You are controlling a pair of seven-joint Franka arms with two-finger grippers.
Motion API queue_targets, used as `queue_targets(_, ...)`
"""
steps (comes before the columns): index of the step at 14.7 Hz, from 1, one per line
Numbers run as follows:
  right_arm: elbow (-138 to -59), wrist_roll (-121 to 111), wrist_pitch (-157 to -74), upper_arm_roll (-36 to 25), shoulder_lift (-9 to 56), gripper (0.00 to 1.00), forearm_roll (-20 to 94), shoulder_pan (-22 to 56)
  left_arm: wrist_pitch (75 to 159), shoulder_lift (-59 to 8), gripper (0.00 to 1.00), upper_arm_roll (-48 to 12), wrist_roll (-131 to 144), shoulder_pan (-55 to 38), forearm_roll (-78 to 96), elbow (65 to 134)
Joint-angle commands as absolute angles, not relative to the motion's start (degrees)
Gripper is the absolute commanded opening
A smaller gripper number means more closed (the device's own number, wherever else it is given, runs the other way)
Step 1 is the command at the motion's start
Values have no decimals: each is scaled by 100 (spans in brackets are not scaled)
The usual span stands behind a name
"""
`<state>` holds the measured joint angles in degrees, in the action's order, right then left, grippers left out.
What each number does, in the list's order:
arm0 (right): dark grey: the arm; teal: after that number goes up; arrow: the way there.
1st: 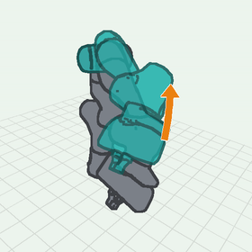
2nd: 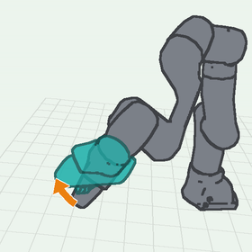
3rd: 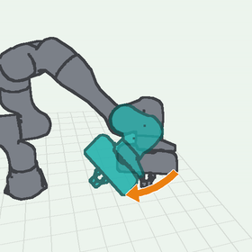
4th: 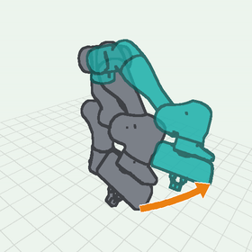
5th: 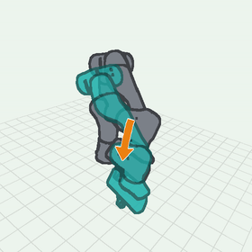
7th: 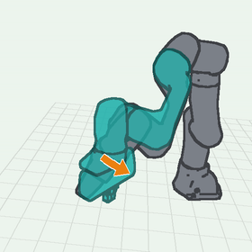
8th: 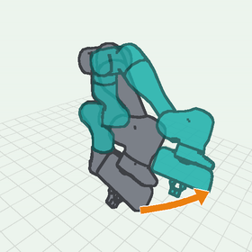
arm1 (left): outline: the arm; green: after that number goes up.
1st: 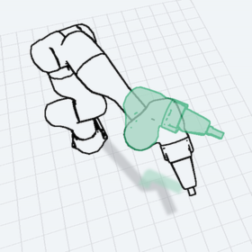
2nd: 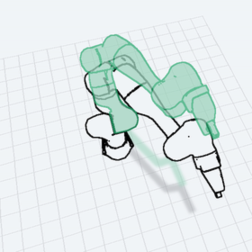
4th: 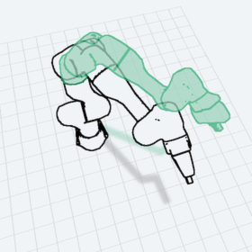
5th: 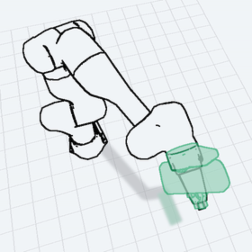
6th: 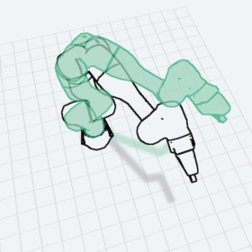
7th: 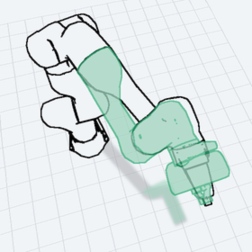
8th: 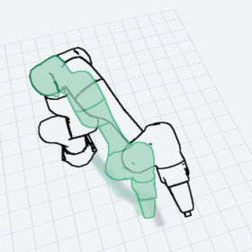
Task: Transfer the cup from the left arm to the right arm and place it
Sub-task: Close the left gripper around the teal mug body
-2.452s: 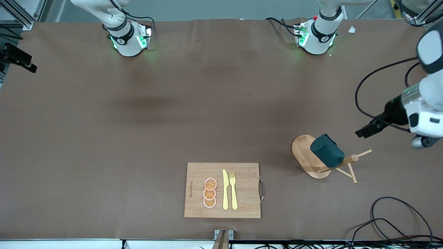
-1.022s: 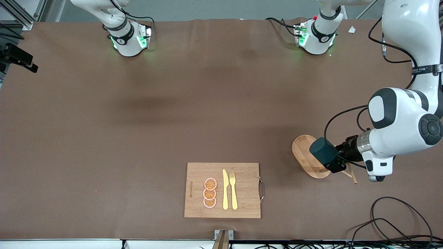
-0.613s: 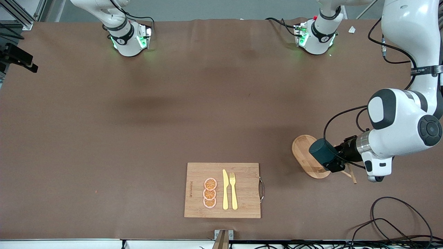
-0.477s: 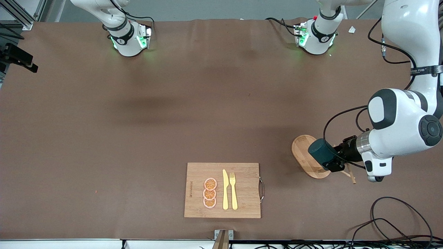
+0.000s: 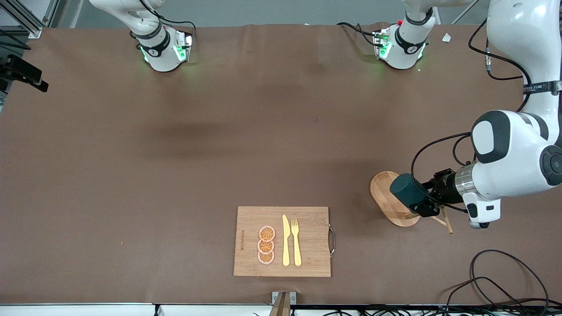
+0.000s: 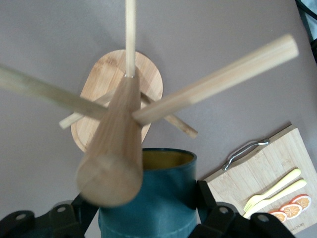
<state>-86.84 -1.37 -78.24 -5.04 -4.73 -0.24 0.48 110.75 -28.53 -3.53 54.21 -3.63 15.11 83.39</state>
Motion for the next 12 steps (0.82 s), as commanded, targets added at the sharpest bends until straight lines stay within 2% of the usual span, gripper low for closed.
queue_targets(1,-8833,-167,-7840,-519,-606,100,-35,97,10828,-2664,55,-369,5581,-369,1626,8332)
queue_targets(6,-8833,-167,-7814,-519,-606,100,-35,97,10565,-2523,55,-378,5879,-395,1810,8332)
queue_targets(12,-8816,-141,-7822,-519,-607,100,-35,149,10486,-2435,56,-826,6643,-378,1811,8341)
